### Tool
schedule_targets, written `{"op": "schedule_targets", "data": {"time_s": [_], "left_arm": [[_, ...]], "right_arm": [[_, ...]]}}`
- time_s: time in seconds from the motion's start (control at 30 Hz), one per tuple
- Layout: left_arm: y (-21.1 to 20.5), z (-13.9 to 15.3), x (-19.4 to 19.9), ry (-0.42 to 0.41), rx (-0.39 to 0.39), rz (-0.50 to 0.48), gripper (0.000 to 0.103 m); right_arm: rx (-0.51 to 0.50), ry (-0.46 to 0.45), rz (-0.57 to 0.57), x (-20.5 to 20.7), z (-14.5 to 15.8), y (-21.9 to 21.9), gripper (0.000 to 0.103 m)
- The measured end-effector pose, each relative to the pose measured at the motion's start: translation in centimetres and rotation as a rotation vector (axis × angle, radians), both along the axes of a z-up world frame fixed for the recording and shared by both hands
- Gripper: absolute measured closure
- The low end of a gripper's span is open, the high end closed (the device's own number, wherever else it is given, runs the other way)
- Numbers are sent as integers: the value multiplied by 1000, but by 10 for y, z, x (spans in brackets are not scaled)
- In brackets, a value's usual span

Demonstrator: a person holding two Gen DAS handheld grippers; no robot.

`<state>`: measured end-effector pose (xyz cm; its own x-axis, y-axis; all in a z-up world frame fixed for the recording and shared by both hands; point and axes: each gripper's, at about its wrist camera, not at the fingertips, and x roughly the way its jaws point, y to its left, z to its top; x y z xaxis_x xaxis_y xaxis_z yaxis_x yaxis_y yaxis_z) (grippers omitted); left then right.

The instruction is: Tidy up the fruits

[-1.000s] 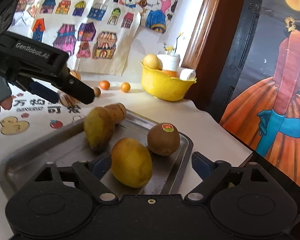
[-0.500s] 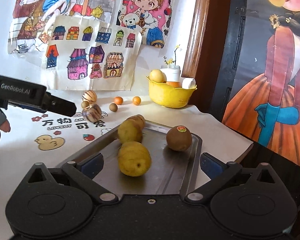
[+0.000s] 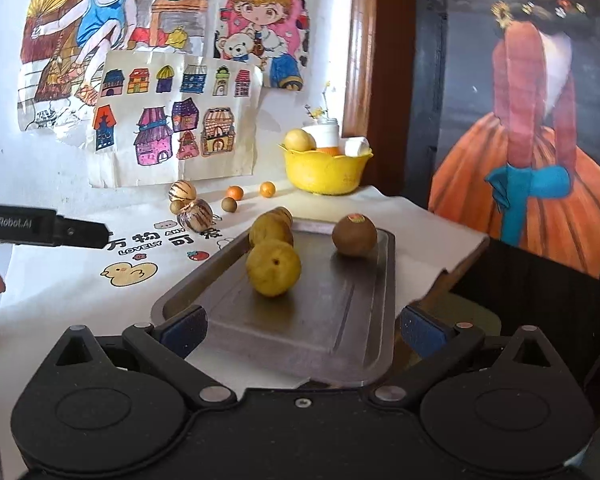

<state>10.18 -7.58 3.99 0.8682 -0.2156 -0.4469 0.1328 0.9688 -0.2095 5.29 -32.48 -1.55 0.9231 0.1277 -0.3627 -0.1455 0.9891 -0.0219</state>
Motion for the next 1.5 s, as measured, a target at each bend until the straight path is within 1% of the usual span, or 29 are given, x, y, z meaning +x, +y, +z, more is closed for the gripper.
{"op": "schedule_targets", "data": {"time_s": [0.1,0.23,0.4,0.53,0.67,0.83,1.03,1.27,1.5], "left_arm": [[4,-3,-10,-16,29,22,0],[8,-6,-23,-31,77,31,0],[21,-13,-33,-1,100,37,0],[33,-19,-38,31,99,62,0],[45,-22,-39,61,76,100,0],[56,-25,-37,85,63,131,0],[70,-25,-33,99,73,175,0],[89,-27,-23,125,62,236,0],[100,-30,-9,143,42,267,0]], "right_arm": [[22,19,-15,-8,-4,1,1],[19,40,-22,-18,-10,7,1],[52,86,-7,-26,-20,18,1],[66,128,17,-29,-28,32,1],[63,151,61,-29,-31,47,1],[27,151,116,-24,-27,68,1],[25,156,178,-13,-23,86,1],[-15,129,208,2,-19,103,1],[-11,123,238,23,-13,107,1]]}}
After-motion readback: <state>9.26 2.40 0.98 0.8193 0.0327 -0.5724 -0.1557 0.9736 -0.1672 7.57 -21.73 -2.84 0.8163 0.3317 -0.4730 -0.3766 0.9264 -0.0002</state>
